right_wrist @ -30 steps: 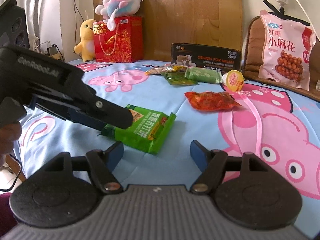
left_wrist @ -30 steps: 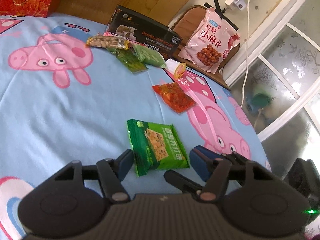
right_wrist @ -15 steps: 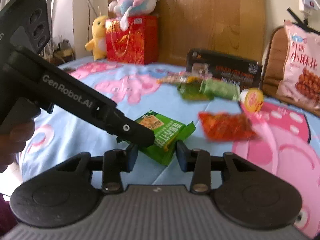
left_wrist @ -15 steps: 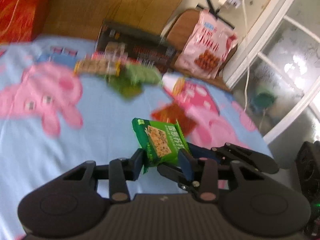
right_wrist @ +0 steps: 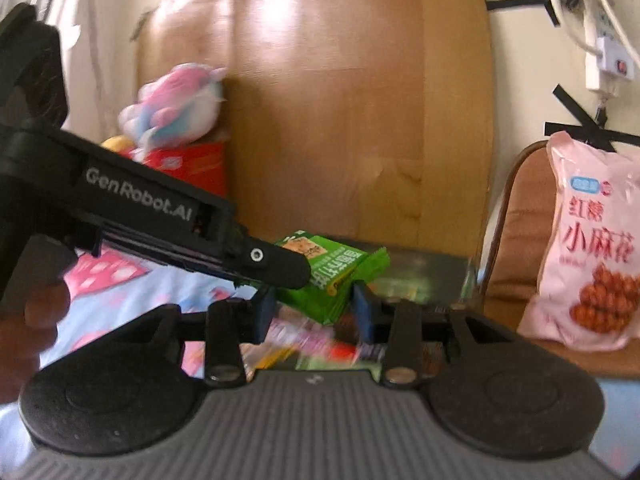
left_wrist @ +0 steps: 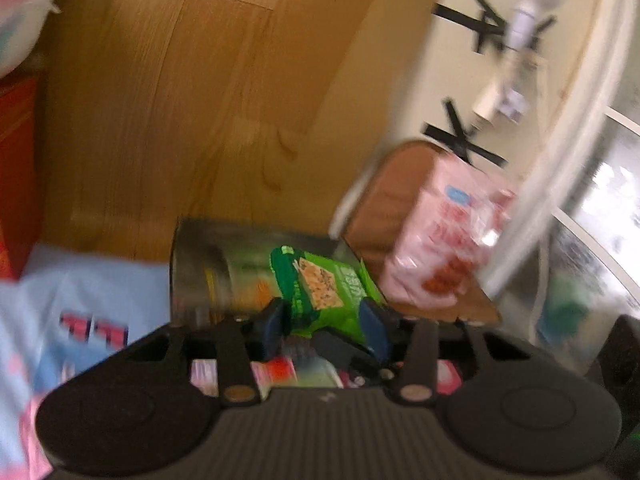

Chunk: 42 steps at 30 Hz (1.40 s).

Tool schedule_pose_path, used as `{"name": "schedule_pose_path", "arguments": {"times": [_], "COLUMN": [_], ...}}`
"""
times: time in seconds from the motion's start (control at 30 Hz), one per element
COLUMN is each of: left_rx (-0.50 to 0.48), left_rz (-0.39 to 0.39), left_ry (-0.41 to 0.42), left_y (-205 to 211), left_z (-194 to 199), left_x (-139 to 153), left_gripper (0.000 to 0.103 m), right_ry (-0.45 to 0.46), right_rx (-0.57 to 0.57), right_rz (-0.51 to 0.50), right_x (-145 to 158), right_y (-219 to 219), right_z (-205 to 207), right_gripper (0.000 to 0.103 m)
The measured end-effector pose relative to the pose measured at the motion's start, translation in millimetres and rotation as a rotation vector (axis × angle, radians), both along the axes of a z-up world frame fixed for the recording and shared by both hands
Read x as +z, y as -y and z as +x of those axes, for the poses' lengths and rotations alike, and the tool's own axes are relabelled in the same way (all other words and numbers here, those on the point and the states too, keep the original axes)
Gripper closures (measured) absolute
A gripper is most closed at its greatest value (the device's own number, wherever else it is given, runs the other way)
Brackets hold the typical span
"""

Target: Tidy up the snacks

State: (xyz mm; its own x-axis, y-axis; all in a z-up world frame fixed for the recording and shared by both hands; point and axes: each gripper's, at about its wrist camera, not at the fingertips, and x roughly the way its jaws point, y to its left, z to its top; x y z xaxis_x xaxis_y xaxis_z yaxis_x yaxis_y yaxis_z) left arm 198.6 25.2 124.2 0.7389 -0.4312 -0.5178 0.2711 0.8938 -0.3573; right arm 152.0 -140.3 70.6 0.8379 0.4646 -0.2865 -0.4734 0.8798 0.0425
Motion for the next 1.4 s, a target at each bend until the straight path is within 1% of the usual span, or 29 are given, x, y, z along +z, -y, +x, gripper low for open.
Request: {"name": "schedule_pose_path", "arguments": {"times": [0.03,0.07,0.1,0.13,0.17,0.23,0.3,0.33,0.37,0.43,0.5,0.6,0.67,0.7,0.77,0.8,0.9,0.93,0.97,1.13,1.23,1.33,1.4], "left_rx": [0.015,0.037,0.049,0.050,0.039,0.043,0.063,0.076,0.095,0.147,0.166,0.185,0.179,0.171,0.145,0.123,0.116,0.110,0.104,0.064,0.048,0.044,0.050], "left_rz": [0.007,0.019,0.013,-0.015,-0.045,-0.071,-0.092,-0.100,-0.099,-0.094,-0.103,-0.076,-0.075,-0.087,-0.073,-0.087,-0.014,-0.002,0.005,0.016,0.048,0.074,0.094], "left_ry": [-0.008,-0.030,-0.045,-0.054,-0.041,-0.011,-0.023,-0.047,-0.071,-0.140,-0.177,-0.207,-0.256,-0.276,-0.272,-0.279,-0.258,-0.254,-0.250,-0.230,-0.203,-0.182,-0.158], "left_y": [0.7,0.2,-3.6,-11.1,-20.9,-44.0,-64.1,-72.7,-79.5,-89.6,-95.0,-94.7,-92.4,-89.4,-81.3,-78.0,-64.7,-62.0,-60.3,-55.8,-51.3,-43.6,-42.3], "left_z": [13.5,25.8,31.4,31.9,26.9,10.1,0.5,-1.6,-0.8,4.1,12.5,26.7,36.6,40.2,38.2,35.9,16.7,8.4,-1.1,-49.7,-83.1,-104.2,-115.1], "left_x": [-2.3,-5.9,-8.3,-9.2,-10.3,-16.0,-27.0,-35.2,-43.4,-62.2,-76.6,-90.9,-101.9,-106.7,-106.3,-106.6,-102.8,-101.9,-101.3,-102.8,-103.3,-104.2,-105.3], "left_gripper": [0.049,0.048,0.050,0.050,0.050,0.049,0.049,0.049,0.049,0.049,0.049,0.049,0.055,0.056,0.068,0.067,0.065,0.064,0.064,0.064,0.060,0.057,0.055], "right_ry": [-0.013,-0.019,-0.025,-0.051,-0.085,-0.125,-0.184,-0.209,-0.229,-0.255,-0.283,-0.339,-0.415,-0.452,-0.503,-0.515,-0.494,-0.487,-0.482,-0.428,-0.393,-0.361,-0.319], "right_rx": [-0.006,-0.029,-0.067,-0.105,-0.122,-0.077,-0.012,0.020,0.046,0.059,0.030,-0.068,-0.075,-0.077,-0.057,-0.044,-0.036,-0.029,-0.023,0.040,0.071,0.085,0.090], "right_rz": [0.003,-0.007,-0.018,-0.024,-0.005,0.104,0.158,0.157,0.136,0.073,0.040,0.027,0.089,0.121,0.182,0.192,0.154,0.142,0.138,0.088,0.051,0.042,0.026], "right_x": [1.4,1.2,0.3,-0.8,-1.7,-6.3,-15.0,-20.7,-27.2,-37.2,-44.8,-54.6,-62.4,-68.0,-71.6,-71.7,-68.5,-67.3,-66.9,-66.8,-66.8,-69.8,-72.3], "right_y": [-0.7,-1.4,-0.6,2.6,8.9,29.2,36.8,34.6,28.7,11.3,-0.8,-2.6,2.9,5.6,11.7,13.2,9.6,8.8,9.2,11.1,9.1,8.9,6.0], "right_z": [16.5,31.3,41.8,50.2,53.0,42.2,29.8,25.5,22.5,26.6,38.6,61.3,71.8,74.7,77.5,78.4,65.2,59.5,55.1,4.9,-24.3,-47.7,-61.2], "right_gripper": [0.056,0.051,0.050,0.050,0.051,0.051,0.051,0.051,0.051,0.052,0.052,0.052,0.052,0.051,0.052,0.052,0.053,0.052,0.052,0.052,0.052,0.051,0.051]}}
